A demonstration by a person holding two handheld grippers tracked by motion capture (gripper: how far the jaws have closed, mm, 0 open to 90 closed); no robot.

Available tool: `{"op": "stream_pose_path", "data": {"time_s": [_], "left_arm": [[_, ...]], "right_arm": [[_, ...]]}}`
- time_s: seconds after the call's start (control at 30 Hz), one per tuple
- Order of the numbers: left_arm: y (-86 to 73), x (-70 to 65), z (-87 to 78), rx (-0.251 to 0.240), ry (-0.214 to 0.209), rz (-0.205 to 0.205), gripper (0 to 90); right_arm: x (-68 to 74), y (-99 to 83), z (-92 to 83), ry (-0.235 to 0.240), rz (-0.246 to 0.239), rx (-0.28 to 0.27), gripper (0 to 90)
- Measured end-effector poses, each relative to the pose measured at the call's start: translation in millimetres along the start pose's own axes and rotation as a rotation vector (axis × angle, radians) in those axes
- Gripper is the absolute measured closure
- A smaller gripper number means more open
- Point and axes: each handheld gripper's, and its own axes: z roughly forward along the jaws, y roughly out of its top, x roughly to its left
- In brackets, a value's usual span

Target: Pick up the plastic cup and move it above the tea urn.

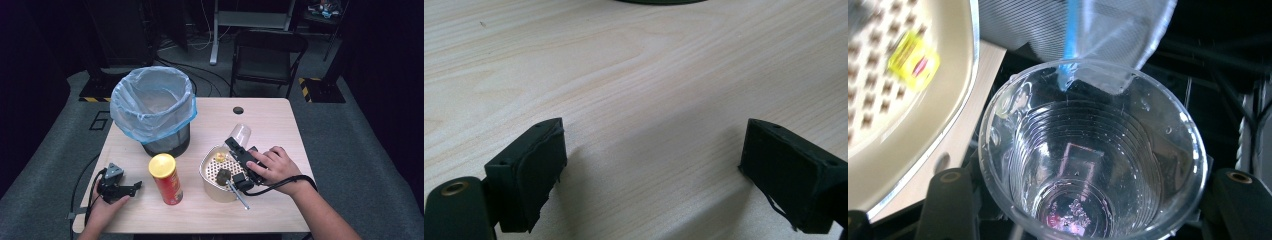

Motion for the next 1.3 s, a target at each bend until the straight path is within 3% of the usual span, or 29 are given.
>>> {"op": "stream_pose_path", "data": {"time_s": [0.03,0.2,0.27,0.47,0.63,0.7,0.8,0.93,1.03,1.13,1.23,1.3], "left_arm": [[0.0,0.0,0.0,0.0,0.0,0.0,10.9],[0.0,0.0,0.0,0.0,0.0,0.0,10.8],[0.0,0.0,0.0,0.0,0.0,0.001,10.9],[0.0,0.0,0.0,0.0,0.0,0.0,10.9],[0.0,0.0,0.0,0.0,0.0,0.0,10.9],[0.0,0.0,0.0,0.0,0.0,0.0,10.9],[0.0,0.0,0.0,0.0,0.0,0.0,10.8],[0.0,0.0,0.0,0.0,0.0,0.0,10.9],[0.0,0.0,0.0,0.0,0.0,0.0,10.9],[0.0,0.1,0.0,0.0,0.0,0.0,10.9],[0.0,0.0,0.0,0.0,0.0,0.0,10.8],[0.0,-0.5,0.7,-0.005,0.007,-0.005,10.9]], "right_arm": [[-1.7,0.0,-1.1,-0.027,0.046,0.01,34.6],[-10.5,-4.2,-0.9,-0.073,0.311,0.024,34.4],[-11.5,-6.4,-0.9,-0.073,0.452,0.022,34.4],[-14.0,-12.4,-0.9,-0.08,0.734,-0.004,34.3],[-18.8,-21.8,0.0,-0.066,1.002,-0.077,34.3],[-21.8,-26.2,-0.2,-0.022,1.129,-0.103,34.2],[-27.0,-33.8,0.9,0.004,1.31,-0.145,34.2],[-34.3,-44.0,2.6,0.116,1.553,-0.224,34.5],[-37.8,-50.3,4.2,0.199,1.682,-0.27,34.7],[-42.3,-53.7,5.8,0.236,1.739,-0.295,34.7],[-50.1,-56.0,6.7,0.256,1.754,-0.279,34.7],[-57.6,-57.2,7.2,0.26,1.736,-0.26,34.6]]}}
